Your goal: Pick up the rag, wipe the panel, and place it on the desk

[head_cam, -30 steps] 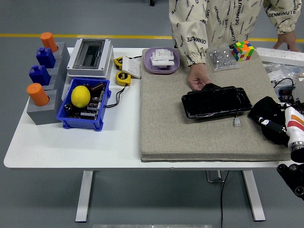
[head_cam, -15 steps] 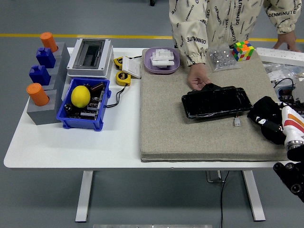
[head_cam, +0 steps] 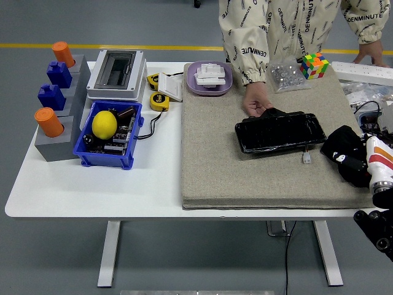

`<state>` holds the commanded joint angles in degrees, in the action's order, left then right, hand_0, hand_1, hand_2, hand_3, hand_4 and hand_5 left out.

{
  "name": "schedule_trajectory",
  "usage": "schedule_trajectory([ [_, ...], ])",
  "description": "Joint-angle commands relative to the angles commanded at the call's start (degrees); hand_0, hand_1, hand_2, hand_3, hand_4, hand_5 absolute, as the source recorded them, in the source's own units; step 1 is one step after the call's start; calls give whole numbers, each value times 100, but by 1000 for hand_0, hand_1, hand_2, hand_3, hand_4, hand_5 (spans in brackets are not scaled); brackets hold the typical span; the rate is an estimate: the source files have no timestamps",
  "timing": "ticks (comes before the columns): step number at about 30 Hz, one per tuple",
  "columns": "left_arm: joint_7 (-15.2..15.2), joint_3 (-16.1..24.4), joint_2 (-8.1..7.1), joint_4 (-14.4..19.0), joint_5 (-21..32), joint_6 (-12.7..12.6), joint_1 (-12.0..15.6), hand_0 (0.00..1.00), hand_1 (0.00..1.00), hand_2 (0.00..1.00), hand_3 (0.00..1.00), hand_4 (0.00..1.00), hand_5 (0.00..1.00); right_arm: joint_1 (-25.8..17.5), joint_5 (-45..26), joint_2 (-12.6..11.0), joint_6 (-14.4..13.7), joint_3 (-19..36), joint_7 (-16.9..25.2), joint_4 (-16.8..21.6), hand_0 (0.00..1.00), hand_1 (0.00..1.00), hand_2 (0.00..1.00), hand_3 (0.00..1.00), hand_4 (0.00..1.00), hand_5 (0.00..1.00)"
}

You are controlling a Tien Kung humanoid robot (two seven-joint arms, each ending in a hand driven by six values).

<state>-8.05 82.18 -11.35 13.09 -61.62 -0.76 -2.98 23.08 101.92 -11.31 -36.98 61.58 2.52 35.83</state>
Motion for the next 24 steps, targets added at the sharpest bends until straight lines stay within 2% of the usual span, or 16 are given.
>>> schedule_trajectory([
  [4,2,4,7,6,-2,2,-8,609,642,655,561,629,442,-10,51,-9,0,17,-42,1,414,502,527,506,892,293],
  [5,3,6,8,7,-4,1,-8,609,642,655,562,629,441,-12,59,-11,0,19,-49,4,377,477,504,500,850,260],
  [10,4,14,7,0,-9,-2,-5,609,642,655,562,629,441,5,77,-25,0,30,-83,17,377,477,504,500,850,260],
  [11,4,18,6,-1,-13,-3,-2,609,641,655,562,629,442,7,79,-28,0,31,-88,23,340,452,487,495,869,213],
  [16,2,27,13,-7,-8,-4,2,609,641,655,562,629,442,14,112,-43,0,25,-133,43,340,452,487,495,869,213],
  [17,2,26,16,-6,-6,-3,1,607,642,655,561,629,441,15,123,-44,0,23,-143,47,322,441,478,500,958,138],
  [24,2,28,22,3,-7,-1,-10,608,642,655,561,629,440,17,157,-55,0,27,-186,59,314,440,475,498,968,130],
])
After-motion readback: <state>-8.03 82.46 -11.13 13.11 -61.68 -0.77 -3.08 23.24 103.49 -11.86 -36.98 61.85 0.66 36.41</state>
